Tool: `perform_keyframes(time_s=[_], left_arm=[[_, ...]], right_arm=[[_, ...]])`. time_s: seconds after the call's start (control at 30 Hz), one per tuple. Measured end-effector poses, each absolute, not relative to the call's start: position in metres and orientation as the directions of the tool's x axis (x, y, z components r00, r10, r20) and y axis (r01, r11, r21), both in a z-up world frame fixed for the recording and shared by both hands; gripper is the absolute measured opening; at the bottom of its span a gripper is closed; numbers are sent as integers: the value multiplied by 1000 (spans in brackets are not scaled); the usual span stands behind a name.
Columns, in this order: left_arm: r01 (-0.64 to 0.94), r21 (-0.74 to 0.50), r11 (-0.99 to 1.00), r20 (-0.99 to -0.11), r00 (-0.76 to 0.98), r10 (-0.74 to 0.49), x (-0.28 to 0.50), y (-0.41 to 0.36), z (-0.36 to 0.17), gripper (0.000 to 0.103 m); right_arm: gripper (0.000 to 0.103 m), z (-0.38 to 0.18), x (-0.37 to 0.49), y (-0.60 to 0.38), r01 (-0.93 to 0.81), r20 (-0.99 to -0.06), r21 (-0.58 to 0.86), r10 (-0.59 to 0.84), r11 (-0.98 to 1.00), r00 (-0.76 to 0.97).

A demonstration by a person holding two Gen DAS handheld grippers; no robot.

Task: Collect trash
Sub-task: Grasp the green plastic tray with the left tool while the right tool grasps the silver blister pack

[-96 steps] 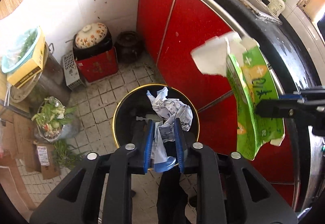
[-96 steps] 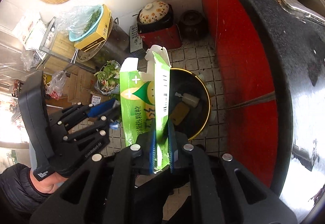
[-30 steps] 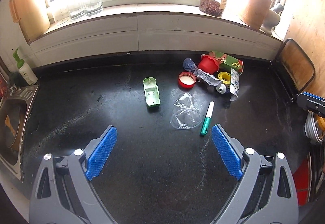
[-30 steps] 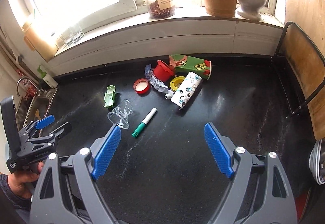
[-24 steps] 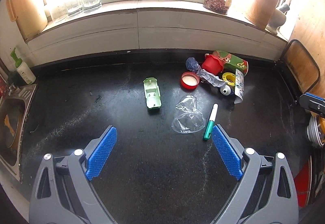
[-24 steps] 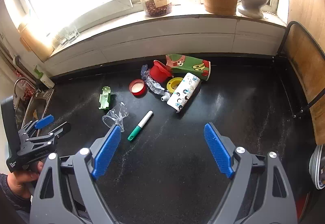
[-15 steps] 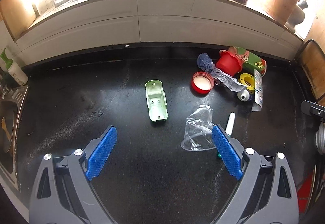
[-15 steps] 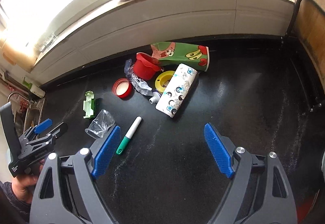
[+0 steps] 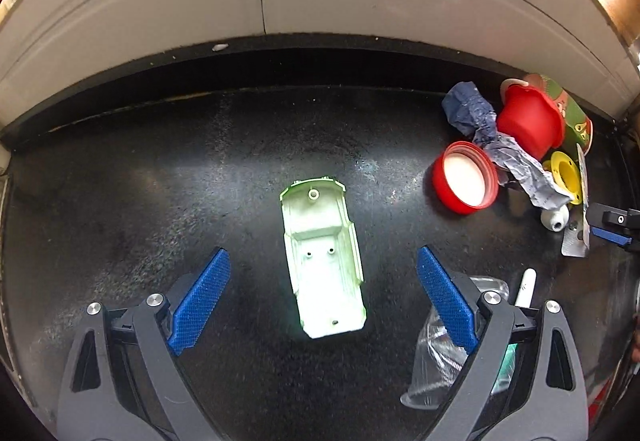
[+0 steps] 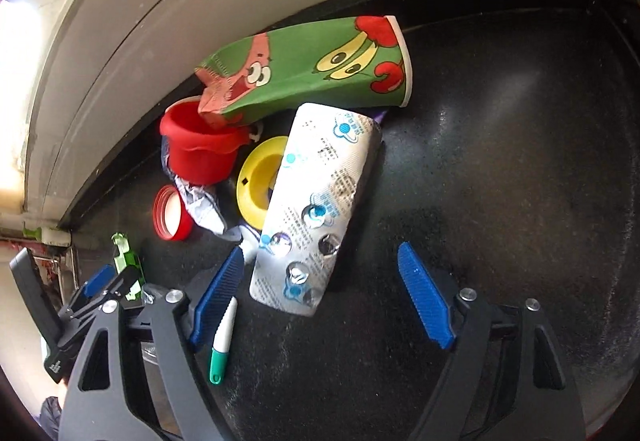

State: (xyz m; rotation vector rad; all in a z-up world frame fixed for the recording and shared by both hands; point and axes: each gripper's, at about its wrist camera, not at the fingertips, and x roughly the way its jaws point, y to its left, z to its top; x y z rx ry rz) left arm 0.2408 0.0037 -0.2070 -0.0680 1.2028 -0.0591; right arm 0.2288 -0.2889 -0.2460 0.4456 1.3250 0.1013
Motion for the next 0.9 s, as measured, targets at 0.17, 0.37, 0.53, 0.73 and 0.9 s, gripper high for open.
perform_keyframes(time_s=[0.17,0.37,0.53,0.73,0.9], left_arm=[[13,-113,993,-930,350,-110,246,4,-218,82],[39,-112,993,-923,367,-118,245,1,-217,33],[47,-112,993,-908,401,-121,230,5,-204,32],[61,-90,994,-884,455,-108,200,7,-174,32],[40,-87,995,-865,493,-95,165,10,-142,32]], right_arm=[[48,-256,234,-291,204,-902,414,368,887,227],[37,-246,225,-289,184,-889,432,383,883,250],[36,-221,213,-292,141,-886,410,357,901,296],[36,-183,194,-288,48,-877,376,339,925,341],[36,-162,181,-266,-43,-865,366,357,930,352]])
